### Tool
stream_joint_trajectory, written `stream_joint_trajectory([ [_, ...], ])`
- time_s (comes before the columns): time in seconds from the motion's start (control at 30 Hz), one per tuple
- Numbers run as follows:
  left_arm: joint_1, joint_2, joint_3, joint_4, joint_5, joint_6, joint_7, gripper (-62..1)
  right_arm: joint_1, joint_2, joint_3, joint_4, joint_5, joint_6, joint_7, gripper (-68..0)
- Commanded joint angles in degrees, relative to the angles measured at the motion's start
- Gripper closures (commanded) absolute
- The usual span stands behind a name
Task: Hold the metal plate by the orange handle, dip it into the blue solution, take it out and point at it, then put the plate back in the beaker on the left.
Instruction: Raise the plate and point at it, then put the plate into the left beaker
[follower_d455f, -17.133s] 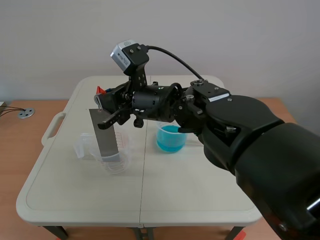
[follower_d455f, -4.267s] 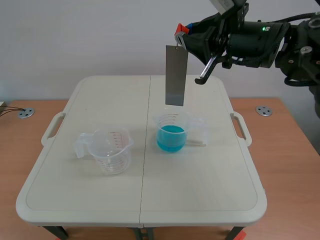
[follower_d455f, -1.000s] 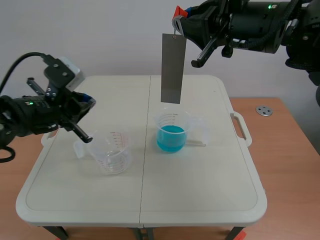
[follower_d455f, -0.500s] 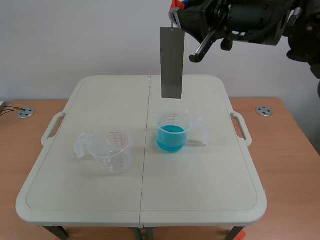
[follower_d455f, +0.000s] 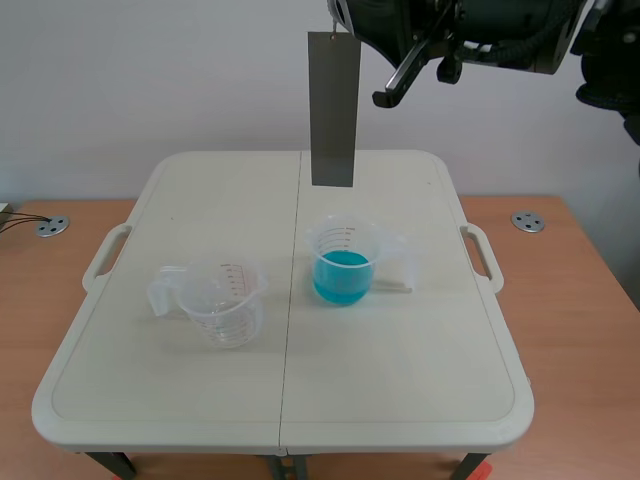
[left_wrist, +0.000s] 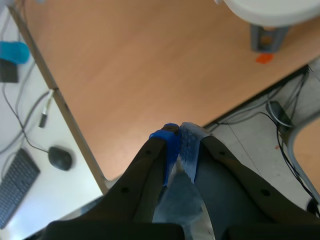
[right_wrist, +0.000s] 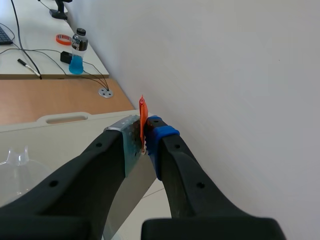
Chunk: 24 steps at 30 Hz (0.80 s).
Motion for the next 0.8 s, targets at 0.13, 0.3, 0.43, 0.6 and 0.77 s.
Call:
stream_joint_trajectory([
  [0.13, 5.4, 4.0, -0.2, 0.1, -0.3, 0.2, -0.7, -2.7, 2.8, -0.2, -2.8, 1.4, 1.1, 0.3, 1.0, -1.5],
  [0.3, 9.1, 8.0, -0.2, 0.1, 0.1, 0.1, -0.7, -2.7, 3.1, -1.8, -3.9, 1.4, 1.9, 0.3, 0.8, -1.5],
  [0.43, 11.3, 11.0, -0.1, 0.1, 0.2, -0.1, -0.9, -2.7, 3.6, -3.7, -5.2, 1.4, 1.9, 0.3, -0.6, -1.5],
  [0.6, 12.2, 14.9, 0.3, 0.1, 0.1, -0.3, -0.7, -2.7, 4.2, -6.2, -7.5, 1.4, 1.9, 0.3, -2.1, -1.5],
  [0.77, 12.1, 18.7, 0.3, 0.1, 0.1, -0.4, -0.8, -2.7, 4.7, -8.5, -9.3, 1.4, 1.9, 0.3, -3.3, -1.5],
])
